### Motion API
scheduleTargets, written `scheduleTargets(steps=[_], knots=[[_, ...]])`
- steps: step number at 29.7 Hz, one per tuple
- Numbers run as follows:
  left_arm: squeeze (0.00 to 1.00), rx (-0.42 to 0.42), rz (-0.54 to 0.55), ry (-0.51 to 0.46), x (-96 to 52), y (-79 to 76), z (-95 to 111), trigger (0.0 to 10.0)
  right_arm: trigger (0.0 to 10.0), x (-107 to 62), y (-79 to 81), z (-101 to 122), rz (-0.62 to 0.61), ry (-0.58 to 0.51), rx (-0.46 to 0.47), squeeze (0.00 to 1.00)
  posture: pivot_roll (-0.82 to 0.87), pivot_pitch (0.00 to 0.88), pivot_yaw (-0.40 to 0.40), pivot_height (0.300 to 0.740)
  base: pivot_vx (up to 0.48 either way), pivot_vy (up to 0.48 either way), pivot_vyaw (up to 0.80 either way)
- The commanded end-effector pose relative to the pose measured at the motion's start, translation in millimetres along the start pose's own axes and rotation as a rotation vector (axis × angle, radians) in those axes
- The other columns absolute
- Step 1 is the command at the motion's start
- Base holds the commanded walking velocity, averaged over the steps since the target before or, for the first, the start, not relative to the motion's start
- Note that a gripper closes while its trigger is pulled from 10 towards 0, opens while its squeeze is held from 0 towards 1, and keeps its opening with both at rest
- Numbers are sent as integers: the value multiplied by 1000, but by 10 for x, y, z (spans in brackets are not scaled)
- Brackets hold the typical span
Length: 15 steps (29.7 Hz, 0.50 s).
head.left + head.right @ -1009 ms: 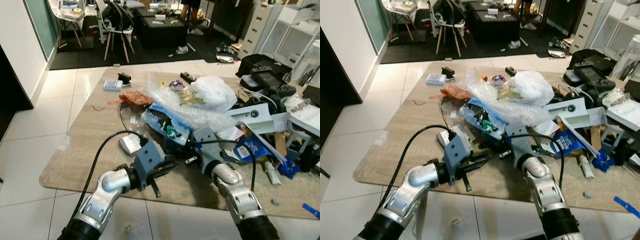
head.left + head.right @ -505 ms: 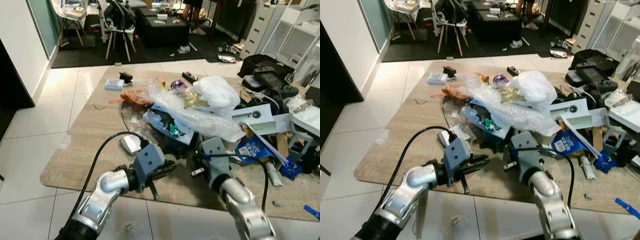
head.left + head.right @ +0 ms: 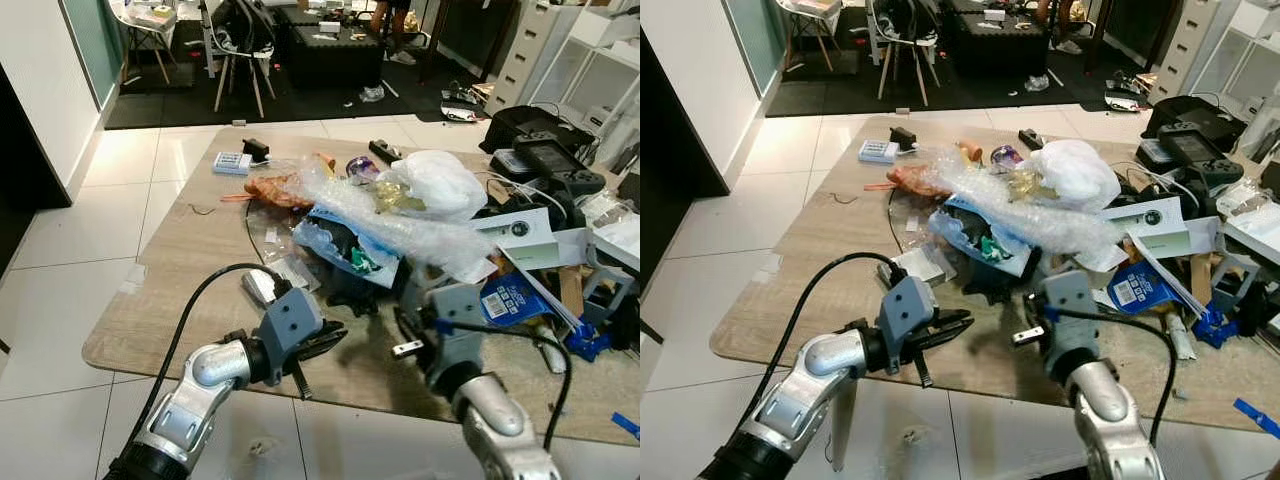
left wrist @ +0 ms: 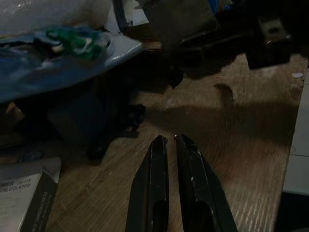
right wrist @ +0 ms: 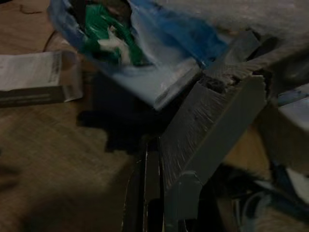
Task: Picking trash to rubbish bin
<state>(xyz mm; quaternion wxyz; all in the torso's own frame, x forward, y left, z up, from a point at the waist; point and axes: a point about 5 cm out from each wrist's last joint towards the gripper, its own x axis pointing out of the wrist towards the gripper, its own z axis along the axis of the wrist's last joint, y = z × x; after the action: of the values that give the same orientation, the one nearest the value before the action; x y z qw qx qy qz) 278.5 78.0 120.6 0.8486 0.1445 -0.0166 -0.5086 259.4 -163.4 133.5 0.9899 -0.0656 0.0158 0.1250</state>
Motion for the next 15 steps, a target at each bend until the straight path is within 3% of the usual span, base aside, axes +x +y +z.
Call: scheduleTargets(steps=[1,4,6,10,15], knots=[[0,3,14,18,-35,9,-30,10000,0,6,-30,120,6,-60,-31,0,-133,95,-18,740,0,0,0],[0,11,46,5,-31,51,-7,10000,0,52,-88,246,-9,-111,-21,0,-131,93,-19,740,0,0,0],[0,20,88,-6,-36,107,13,10000,0,115,-114,412,15,-158,-62,0,-130,91,-18,740,0,0,0],[0,22,98,-1,-38,126,9,10000,0,209,-89,561,57,-164,-73,0,-131,82,-23,740,0,0,0],[0,21,91,-1,-38,106,9,10000,0,274,-17,528,84,-126,-63,0,-130,79,-26,740,0,0,0]])
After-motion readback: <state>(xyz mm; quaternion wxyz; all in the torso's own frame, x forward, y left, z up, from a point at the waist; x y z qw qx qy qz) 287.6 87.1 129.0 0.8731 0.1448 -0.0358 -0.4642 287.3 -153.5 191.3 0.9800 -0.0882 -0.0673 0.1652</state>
